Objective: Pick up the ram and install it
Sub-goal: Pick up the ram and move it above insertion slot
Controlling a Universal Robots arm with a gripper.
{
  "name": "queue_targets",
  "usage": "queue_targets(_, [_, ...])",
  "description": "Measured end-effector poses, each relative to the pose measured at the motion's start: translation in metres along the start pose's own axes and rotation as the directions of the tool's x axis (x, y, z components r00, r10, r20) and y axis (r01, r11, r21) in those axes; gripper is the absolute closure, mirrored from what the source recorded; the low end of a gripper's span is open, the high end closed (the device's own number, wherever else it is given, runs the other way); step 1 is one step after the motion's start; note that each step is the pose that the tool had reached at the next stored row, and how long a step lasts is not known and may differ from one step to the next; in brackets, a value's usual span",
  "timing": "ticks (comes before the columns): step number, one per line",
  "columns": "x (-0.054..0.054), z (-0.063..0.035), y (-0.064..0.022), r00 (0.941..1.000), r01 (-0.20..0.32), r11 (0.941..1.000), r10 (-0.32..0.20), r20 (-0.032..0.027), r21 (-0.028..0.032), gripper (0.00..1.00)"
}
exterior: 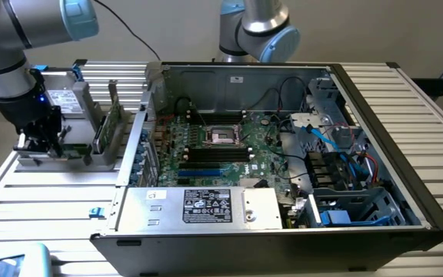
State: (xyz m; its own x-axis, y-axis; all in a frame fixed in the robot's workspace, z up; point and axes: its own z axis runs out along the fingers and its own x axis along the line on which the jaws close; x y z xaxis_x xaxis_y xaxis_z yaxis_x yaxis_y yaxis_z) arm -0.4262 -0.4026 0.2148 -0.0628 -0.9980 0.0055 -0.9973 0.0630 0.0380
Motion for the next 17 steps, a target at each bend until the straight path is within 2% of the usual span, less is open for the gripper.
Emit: queue_targets(17, [0.000, -0.0744, 0.0035, 1.0000, 0.004, 1.0000, -0.004, -0.0018, 0.0026, 0.85])
